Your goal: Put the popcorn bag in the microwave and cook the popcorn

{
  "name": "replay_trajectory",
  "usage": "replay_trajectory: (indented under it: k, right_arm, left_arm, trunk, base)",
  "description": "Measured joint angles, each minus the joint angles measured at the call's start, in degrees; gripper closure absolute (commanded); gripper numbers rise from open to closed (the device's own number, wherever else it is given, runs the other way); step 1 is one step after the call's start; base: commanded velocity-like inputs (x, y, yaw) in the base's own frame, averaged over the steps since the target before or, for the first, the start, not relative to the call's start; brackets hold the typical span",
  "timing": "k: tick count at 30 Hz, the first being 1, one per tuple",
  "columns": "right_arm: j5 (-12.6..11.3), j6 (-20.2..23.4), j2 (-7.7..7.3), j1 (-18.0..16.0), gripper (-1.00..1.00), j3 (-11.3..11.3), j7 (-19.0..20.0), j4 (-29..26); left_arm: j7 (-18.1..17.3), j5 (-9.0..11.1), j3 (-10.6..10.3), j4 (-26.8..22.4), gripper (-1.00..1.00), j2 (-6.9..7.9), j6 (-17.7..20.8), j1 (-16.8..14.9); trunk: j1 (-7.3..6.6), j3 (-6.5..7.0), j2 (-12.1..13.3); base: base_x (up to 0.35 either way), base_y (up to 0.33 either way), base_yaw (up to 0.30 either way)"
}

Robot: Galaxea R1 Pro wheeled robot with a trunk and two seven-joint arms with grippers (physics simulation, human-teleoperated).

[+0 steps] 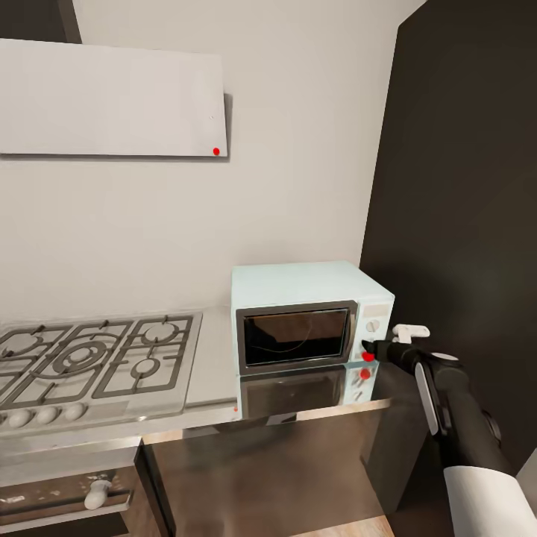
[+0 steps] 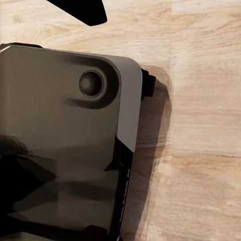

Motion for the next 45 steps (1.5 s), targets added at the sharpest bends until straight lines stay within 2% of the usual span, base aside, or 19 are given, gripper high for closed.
replay_trajectory:
  k: [5, 8, 9, 12, 18, 19, 36, 40, 45]
  right_arm:
    - [0.4, -0.4, 0.07, 0.0, -1.0, 0.0, -0.3, 0.6]
    - [1.6, -3.2, 0.18, 0.0, -1.0, 0.0, -0.7, 3.7]
    - [2.0, -5.3, 0.15, 0.0, -1.0, -0.2, -0.8, 6.6]
    - [2.2, -8.3, 0.02, 0.0, -1.0, -0.3, -0.9, 9.6]
    - [2.2, -9.7, 0.06, 0.0, -1.0, -0.4, -1.0, 10.9]
    - [2.1, -9.8, 0.06, 0.0, 1.0, -0.4, -1.1, 11.0]
    - [2.3, -13.5, -0.64, 0.0, 1.0, -0.4, -2.4, 13.1]
    - [2.6, -12.3, -0.61, -0.2, 1.0, -0.7, -2.1, 12.6]
    - [4.2, -12.3, -1.2, -0.2, 1.0, -0.7, -2.0, 12.8]
  left_arm:
    - [0.0, 0.0, 0.0, 0.0, -1.0, -0.02, 0.0, 0.0]
    - [0.0, 0.0, 0.0, 0.0, -1.0, 0.0, 0.0, 0.0]
    - [0.0, 0.0, 0.0, 0.0, -1.0, -0.02, 0.0, 0.0]
    - [-0.1, 0.0, 0.0, 0.0, -1.0, -0.01, 0.0, 0.0]
    - [0.0, 0.0, 0.0, 0.0, -1.0, -0.03, 0.0, 0.0]
    - [0.0, 0.0, 0.0, 0.0, -1.0, -0.03, 0.0, 0.0]
    - [0.0, -0.1, 0.0, 0.0, -1.0, -0.08, 0.0, 0.0]
    - [0.1, 0.1, 0.1, 0.1, -1.0, -0.43, 0.0, 0.0]
    - [0.1, 0.1, 0.1, 0.1, -1.0, -0.43, 0.0, 0.0]
  trunk:
    - [0.0, 0.0, 0.0]
    - [0.0, 0.0, 0.0]
    - [0.0, 0.0, 0.0]
    - [0.0, 0.0, 0.0]
    - [0.0, 0.0, 0.0]
    - [0.0, 0.0, 0.0]
    - [0.0, 0.0, 0.0]
    - [0.0, 0.0, 0.0]
    - [0.0, 0.0, 0.0]
  base:
    - [0.0, 0.0, 0.0]
    - [0.0, 0.0, 0.0]
    - [0.0, 0.0, 0.0]
    - [0.0, 0.0, 0.0]
    - [0.0, 0.0, 0.0]
    - [0.0, 0.0, 0.0]
    - [0.0, 0.0, 0.0]
    - [0.0, 0.0, 0.0]
    - [0.0, 0.0, 0.0]
